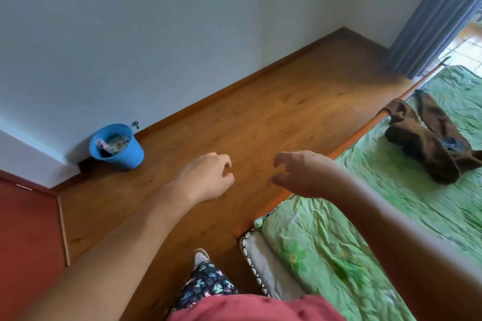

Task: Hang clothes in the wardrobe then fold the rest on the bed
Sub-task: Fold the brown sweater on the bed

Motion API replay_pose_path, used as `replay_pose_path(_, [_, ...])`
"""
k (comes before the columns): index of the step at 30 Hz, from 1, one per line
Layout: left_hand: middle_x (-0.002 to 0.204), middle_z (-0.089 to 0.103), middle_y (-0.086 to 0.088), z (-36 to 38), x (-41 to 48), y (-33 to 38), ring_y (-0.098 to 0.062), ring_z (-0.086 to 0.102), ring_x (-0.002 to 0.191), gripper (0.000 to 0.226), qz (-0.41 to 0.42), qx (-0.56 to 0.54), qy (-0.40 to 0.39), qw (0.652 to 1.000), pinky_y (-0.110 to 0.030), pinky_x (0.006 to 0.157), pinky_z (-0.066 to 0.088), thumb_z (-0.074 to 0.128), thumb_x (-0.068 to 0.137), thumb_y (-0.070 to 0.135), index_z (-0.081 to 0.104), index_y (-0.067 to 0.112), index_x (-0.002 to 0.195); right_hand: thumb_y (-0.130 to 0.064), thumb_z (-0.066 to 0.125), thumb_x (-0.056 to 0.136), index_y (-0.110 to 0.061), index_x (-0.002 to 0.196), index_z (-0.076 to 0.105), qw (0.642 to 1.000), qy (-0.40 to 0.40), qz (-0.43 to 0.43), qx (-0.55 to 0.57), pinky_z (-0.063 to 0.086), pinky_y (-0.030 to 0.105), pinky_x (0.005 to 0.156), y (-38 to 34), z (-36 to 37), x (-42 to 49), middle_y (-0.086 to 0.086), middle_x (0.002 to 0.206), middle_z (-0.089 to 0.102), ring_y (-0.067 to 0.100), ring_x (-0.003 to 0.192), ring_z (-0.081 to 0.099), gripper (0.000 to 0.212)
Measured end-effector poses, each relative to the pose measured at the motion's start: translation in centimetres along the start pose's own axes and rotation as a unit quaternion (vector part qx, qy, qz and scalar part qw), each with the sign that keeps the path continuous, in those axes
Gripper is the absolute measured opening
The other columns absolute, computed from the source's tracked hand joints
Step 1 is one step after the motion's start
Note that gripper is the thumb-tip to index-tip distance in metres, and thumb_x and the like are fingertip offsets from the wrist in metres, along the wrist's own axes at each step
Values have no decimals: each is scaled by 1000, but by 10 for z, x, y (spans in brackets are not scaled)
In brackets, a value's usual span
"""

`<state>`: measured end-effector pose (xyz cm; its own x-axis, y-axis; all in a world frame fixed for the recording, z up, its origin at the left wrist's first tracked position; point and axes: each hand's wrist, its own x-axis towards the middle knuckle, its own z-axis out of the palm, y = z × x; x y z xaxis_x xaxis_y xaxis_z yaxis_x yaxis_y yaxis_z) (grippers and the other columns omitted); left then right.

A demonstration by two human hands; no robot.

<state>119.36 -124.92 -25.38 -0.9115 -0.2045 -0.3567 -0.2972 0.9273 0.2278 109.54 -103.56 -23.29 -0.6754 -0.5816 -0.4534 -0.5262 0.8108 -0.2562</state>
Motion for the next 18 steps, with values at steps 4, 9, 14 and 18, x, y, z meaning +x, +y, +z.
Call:
replay_pose_path(4, [126,57,10,-22,64,-56,-12,59,104,38,21,-4,13,1000,-34,84,56,49,98,47,52,34,134,-59,53,94,-33,133,54,1000,2,14,4,53,43,94,-27,-12,79,-1,122,65,24,112,62,47])
replay_pose_path(9, [130,56,9,-65,147,-144,-9,57,101,37,50,14,18,998,-23,72,47,50,99,46,53,34,135,-61,54,94,-34,132,54,998,-3,39,40,53,43,94,-83,-30,191,-2,121,66,24,111,62,47])
replay_pose_path(14, [132,56,8,-123,211,-213,-11,63,101,38,66,44,38,996,-23,74,55,53,99,45,52,32,135,-60,53,94,-33,133,54,998,18,41,53,54,42,90,-137,-71,284,-2,122,66,23,110,62,47])
replay_pose_path(18, [134,55,8,-149,268,-223,-12,63,102,40,93,54,28,994,-20,73,54,52,99,46,51,33,137,-60,53,95,-33,133,54,995,28,65,71,54,42,87,-132,-95,319,-4,122,66,22,109,62,47])
